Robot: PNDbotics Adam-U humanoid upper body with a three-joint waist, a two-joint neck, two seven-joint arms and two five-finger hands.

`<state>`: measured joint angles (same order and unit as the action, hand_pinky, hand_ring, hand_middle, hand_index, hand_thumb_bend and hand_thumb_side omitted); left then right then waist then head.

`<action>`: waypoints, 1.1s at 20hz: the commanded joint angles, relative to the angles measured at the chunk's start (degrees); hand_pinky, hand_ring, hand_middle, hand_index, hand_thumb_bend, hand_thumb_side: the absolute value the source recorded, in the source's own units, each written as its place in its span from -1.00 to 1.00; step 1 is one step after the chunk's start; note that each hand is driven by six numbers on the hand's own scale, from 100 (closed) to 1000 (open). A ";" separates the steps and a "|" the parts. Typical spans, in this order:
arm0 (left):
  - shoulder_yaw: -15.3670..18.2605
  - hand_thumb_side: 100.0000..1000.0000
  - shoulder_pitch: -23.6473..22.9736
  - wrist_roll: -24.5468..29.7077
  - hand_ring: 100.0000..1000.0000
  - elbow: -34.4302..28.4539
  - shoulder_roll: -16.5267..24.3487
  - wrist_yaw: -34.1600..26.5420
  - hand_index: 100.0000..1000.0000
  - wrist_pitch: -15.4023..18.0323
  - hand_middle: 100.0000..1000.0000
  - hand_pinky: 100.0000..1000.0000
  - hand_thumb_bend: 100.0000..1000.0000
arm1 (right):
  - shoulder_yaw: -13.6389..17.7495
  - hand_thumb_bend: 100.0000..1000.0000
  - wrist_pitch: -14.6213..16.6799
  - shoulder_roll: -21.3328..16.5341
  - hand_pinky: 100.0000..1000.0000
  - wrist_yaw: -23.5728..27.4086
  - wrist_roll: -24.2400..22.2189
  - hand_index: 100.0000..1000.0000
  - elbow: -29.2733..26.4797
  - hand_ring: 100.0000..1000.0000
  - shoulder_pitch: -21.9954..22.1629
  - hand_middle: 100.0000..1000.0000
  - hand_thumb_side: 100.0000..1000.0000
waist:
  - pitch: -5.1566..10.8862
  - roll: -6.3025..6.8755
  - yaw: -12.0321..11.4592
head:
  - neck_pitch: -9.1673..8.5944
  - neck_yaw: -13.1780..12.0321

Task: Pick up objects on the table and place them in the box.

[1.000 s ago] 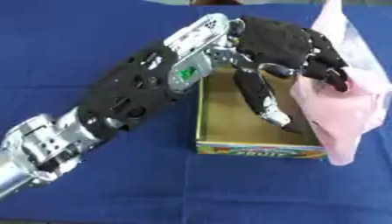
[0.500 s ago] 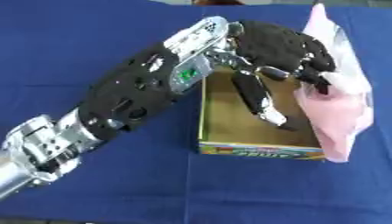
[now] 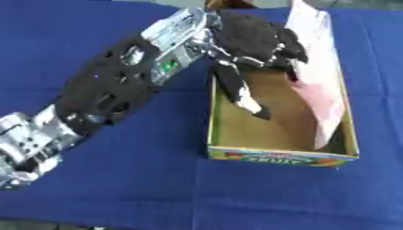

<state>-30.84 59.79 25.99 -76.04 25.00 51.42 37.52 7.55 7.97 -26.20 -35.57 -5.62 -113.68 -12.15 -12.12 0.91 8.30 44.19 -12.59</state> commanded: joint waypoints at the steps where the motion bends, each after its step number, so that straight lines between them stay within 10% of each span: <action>1: 1.31 1.00 0.19 3.47 0.99 -3.33 6.12 -2.92 0.82 1.83 0.98 1.00 -0.10 | 0.97 -1.00 -0.52 -1.92 0.42 -0.40 0.05 0.68 -0.91 0.37 0.44 0.51 0.57 | 1.54 0.11 -0.58 | -0.07 1.99; 8: 3.39 1.00 -4.48 5.71 0.95 -8.52 13.35 -10.85 0.81 -1.68 0.96 0.94 -0.13 | 1.14 -1.00 -1.01 -2.05 0.42 -0.57 -0.17 0.68 -0.91 0.35 0.99 0.49 0.58 | 2.37 0.73 -1.68 | -0.07 3.06; 22: 3.38 1.00 -5.31 9.68 0.94 -11.57 14.24 -19.01 0.88 -3.52 1.00 0.89 -0.08 | 1.12 -1.00 -1.16 -2.03 0.43 -0.48 -0.60 0.68 -0.91 0.35 0.98 0.49 0.58 | 2.52 0.80 -1.73 | -0.07 3.49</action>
<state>-28.37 53.72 32.42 -86.68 37.63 32.96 31.09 8.16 6.91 -26.58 -36.01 -6.16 -113.67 -10.92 -10.77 1.78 6.59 44.19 -9.63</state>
